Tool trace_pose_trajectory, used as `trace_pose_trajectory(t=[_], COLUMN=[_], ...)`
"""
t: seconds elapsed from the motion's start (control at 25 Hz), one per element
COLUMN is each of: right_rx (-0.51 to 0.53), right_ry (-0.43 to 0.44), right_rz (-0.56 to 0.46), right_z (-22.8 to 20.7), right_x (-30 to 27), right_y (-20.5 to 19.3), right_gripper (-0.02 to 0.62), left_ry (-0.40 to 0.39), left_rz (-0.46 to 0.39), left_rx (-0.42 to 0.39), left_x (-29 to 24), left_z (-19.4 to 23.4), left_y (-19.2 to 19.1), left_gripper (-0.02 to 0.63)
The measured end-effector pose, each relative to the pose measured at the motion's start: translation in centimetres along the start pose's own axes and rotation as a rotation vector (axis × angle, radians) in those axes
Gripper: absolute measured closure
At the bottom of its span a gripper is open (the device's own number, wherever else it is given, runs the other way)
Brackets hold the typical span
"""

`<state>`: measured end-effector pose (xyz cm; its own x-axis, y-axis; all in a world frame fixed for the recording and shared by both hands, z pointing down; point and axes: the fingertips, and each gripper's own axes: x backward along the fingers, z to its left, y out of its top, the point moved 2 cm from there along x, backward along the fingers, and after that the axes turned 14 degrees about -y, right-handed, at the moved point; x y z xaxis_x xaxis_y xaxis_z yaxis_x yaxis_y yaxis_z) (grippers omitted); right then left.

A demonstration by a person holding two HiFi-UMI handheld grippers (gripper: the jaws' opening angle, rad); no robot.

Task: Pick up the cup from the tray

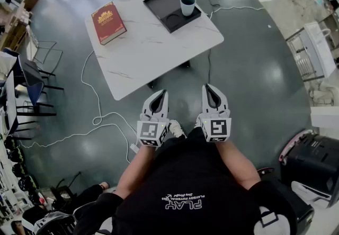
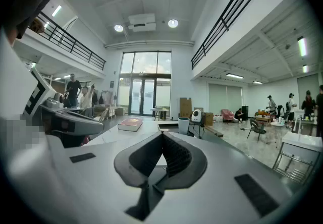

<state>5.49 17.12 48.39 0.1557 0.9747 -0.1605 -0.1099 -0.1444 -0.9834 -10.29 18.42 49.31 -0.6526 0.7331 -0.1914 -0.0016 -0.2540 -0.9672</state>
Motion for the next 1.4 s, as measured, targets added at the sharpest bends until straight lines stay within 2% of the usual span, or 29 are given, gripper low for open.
trace_pose_trajectory(t=[0.68, 1.0, 1.4], right_rx=[-0.013, -0.013, -0.012], right_ry=[-0.021, -0.012, 0.001], right_rz=[-0.038, -0.001, -0.014], right_z=[0.7, 1.5, 0.5], right_x=[-0.2, -1.0, -5.2], right_y=[0.6, 0.3, 0.9], right_gripper=[0.586, 0.586, 0.586], left_ry=[-0.014, -0.04, -0.033], left_rz=[-0.019, -0.023, -0.018], left_rx=[-0.01, -0.015, -0.022], left_x=[0.4, 0.2, -3.2], left_z=[0.5, 1.1, 3.6], left_y=[0.5, 0.9, 2.0], left_gripper=[0.598, 0.598, 0.598])
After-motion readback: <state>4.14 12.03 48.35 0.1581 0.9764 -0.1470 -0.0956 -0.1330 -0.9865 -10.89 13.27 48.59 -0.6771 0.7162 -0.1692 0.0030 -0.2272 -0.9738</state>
